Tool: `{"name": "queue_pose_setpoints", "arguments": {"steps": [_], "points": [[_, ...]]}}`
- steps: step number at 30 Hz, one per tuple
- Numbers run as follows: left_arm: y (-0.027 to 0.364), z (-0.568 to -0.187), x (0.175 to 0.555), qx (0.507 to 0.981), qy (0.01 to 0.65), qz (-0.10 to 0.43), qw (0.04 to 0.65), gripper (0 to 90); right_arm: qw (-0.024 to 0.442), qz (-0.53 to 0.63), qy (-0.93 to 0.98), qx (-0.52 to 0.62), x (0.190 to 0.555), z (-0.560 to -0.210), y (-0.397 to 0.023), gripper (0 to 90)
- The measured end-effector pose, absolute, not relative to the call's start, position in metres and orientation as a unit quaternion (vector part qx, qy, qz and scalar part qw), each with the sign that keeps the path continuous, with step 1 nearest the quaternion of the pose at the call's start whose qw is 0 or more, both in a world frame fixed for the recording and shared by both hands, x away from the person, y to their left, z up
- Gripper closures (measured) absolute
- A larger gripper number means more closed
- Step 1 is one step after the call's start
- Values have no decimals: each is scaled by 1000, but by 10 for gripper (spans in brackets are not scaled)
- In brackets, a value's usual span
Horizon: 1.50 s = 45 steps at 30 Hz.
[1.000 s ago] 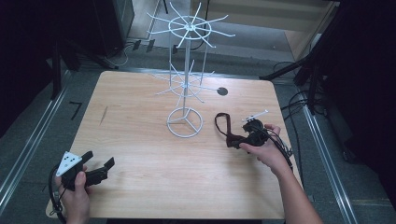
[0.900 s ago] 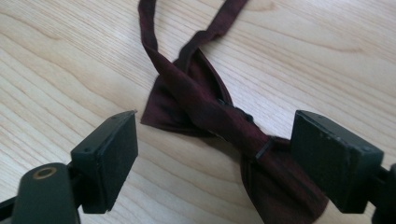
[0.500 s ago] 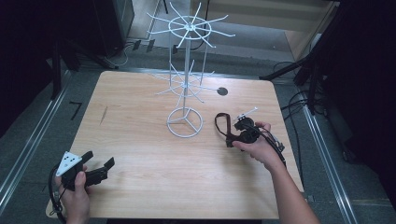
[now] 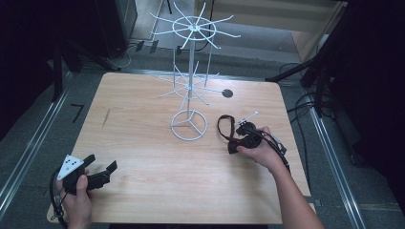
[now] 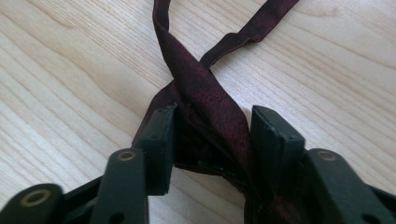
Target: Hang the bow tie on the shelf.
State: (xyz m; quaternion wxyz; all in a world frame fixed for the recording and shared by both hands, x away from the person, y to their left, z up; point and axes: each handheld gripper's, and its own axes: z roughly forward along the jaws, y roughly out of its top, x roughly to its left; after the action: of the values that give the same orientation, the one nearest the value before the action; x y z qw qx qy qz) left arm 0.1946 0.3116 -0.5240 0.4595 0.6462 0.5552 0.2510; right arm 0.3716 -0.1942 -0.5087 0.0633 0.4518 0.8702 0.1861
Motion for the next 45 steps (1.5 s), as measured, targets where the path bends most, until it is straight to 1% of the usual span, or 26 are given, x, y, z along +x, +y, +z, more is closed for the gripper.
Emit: {"name": "queue_pose_setpoints", "arguments": {"steps": [2,3,10,16,26,27,28,29,32,45], "points": [[312,-524,195,646,555,251,459,92,50,198,865,458,371,-509,-197,648],[311,-524,195,646,555,251,459,92,47,202,863,460,371,-510,-199,656],[311,-524,195,646,556,251,459,93,62,213,856,467,365,-511,-200,672],[312,-524,195,646,556,249,460,93,99,218,852,466,356,-512,-196,675],[312,-524,195,646,556,249,459,93,162,268,824,473,341,-511,-203,677],[312,-524,195,647,557,249,458,93,167,275,818,477,339,-510,-203,711],[312,-524,195,646,557,249,458,93,176,283,814,476,337,-508,-205,880],[312,-524,195,647,557,249,458,93,187,296,802,484,335,-506,-206,887],[312,-524,195,647,556,250,458,93,180,327,782,499,333,-501,-212,888],[312,-524,195,647,557,248,458,93,228,374,761,479,321,-480,-211,895]]}}
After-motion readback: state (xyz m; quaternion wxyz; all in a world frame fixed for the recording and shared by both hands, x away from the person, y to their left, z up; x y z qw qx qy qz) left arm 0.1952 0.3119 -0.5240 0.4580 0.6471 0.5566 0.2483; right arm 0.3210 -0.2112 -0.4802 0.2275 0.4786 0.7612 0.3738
